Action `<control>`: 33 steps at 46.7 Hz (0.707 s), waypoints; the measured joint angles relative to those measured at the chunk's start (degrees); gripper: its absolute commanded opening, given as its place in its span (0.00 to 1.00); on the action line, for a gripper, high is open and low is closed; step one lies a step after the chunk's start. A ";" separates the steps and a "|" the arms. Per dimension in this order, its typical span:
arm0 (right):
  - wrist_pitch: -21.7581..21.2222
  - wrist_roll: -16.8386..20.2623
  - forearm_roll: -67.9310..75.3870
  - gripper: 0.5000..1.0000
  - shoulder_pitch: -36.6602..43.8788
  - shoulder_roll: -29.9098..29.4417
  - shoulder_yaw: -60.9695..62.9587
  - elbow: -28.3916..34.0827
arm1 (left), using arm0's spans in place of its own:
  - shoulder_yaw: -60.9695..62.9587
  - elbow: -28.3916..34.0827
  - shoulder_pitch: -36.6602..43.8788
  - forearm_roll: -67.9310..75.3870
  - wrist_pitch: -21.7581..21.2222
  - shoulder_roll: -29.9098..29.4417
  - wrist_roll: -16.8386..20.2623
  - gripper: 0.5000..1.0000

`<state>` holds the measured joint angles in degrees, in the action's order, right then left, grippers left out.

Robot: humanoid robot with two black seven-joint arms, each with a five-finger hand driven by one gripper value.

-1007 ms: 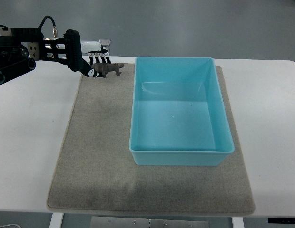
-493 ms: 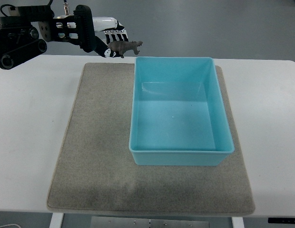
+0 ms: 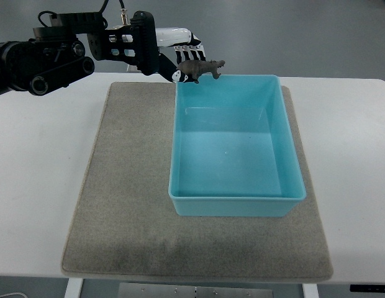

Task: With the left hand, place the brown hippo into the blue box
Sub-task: 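Lift the hippo and carry it over the blue box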

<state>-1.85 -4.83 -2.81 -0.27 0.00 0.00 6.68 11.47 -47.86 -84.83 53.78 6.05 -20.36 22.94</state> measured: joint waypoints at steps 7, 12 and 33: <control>0.00 0.00 0.00 0.87 0.00 0.00 0.00 0.00 | -0.05 -2.65 0.31 0.06 0.00 0.60 0.02 0.00; 0.00 0.00 0.00 0.87 0.01 0.00 0.00 0.00 | -0.12 -2.92 0.75 0.09 0.06 1.81 0.04 0.00; 0.00 0.00 0.00 0.87 0.01 0.00 0.00 0.00 | -0.07 -4.90 3.83 0.18 0.19 2.78 0.02 0.06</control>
<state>-1.85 -4.83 -2.81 -0.26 0.00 0.00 6.68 11.40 -52.76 -80.99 53.96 6.23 -17.59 22.96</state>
